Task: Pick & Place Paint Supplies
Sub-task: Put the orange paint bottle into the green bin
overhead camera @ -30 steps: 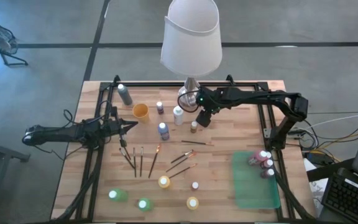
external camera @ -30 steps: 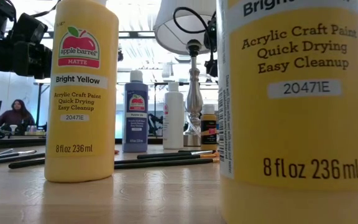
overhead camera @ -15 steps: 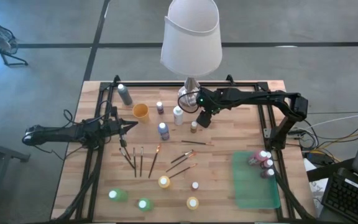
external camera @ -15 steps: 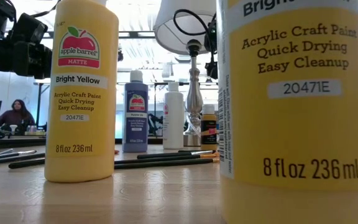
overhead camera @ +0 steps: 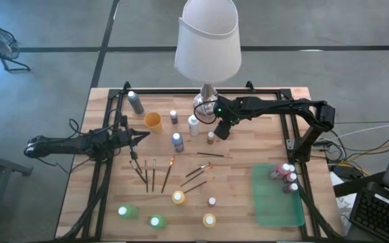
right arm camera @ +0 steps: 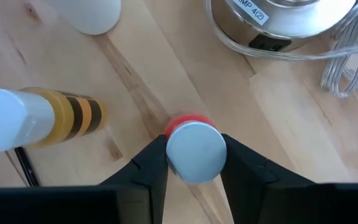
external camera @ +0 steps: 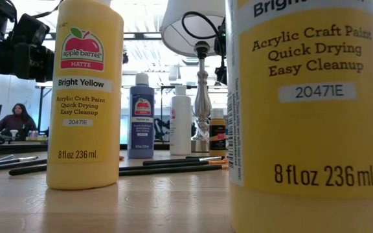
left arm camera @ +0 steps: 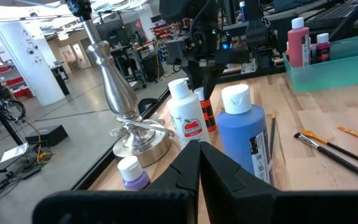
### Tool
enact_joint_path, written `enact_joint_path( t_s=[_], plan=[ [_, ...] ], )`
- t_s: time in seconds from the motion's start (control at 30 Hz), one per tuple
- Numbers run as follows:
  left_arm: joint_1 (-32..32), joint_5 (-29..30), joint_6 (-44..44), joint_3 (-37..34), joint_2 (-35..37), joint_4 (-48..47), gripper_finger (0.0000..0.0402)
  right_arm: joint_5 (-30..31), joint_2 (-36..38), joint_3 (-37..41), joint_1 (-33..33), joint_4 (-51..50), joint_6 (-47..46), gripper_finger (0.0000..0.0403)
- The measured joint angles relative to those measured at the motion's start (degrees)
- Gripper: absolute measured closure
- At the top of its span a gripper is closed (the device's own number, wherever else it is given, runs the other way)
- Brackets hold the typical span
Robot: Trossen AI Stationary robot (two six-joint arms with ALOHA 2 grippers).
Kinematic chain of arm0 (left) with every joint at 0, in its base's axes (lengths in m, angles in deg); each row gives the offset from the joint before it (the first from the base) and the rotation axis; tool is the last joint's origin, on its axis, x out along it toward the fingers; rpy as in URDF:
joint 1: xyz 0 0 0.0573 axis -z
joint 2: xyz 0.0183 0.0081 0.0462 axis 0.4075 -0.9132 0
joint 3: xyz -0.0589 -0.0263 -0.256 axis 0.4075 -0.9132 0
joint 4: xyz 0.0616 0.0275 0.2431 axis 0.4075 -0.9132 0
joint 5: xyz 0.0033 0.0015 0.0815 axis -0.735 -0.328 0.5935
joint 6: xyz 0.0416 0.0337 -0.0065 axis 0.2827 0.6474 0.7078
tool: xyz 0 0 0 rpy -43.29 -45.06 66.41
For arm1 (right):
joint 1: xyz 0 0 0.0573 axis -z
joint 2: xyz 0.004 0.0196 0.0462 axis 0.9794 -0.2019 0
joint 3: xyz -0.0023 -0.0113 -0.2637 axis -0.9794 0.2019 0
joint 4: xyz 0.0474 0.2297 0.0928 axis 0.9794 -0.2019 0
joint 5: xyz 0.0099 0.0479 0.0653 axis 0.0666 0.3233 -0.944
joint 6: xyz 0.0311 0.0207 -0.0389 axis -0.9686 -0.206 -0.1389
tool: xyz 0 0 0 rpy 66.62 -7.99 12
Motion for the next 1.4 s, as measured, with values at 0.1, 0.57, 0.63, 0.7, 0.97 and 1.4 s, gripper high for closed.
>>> enact_joint_path(
  t_s=[0.1, 0.57, 0.63, 0.7, 0.97, 1.4],
  plan=[
    [0.00, 0.00, 0.00, 0.02, 0.00, 0.01, 0.0389, 0.00, 0.12, 0.02, 0.00, -0.04, 0.74, 0.0292],
    [0.00, 0.01, 0.01, 0.02, 0.00, 0.00, 0.0389, -0.61, 9.84, -0.96, -3.32, -12.83, -1.57, 0.0292],
    [0.00, 0.02, 0.02, 0.02, 0.00, 0.01, 0.0389, -1.62, 12.70, -1.14, -5.27, -16.14, -2.99, 0.0292],
    [0.00, 0.01, 0.00, 0.01, -0.02, 0.00, 0.0389, -2.05, 15.81, -1.29, -7.95, -19.12, -5.44, 0.0289],
    [0.04, 0.02, 0.00, 0.02, -0.02, 0.01, 0.0389, -3.52, 27.58, -3.03, -26.34, -24.85, -18.51, 0.0291],
    [0.02, 0.00, 0.00, 0.00, -0.02, -0.01, 0.0389, 6.90, 26.43, -5.51, -60.13, -26.11, -48.21, 0.0290]
  ],
)
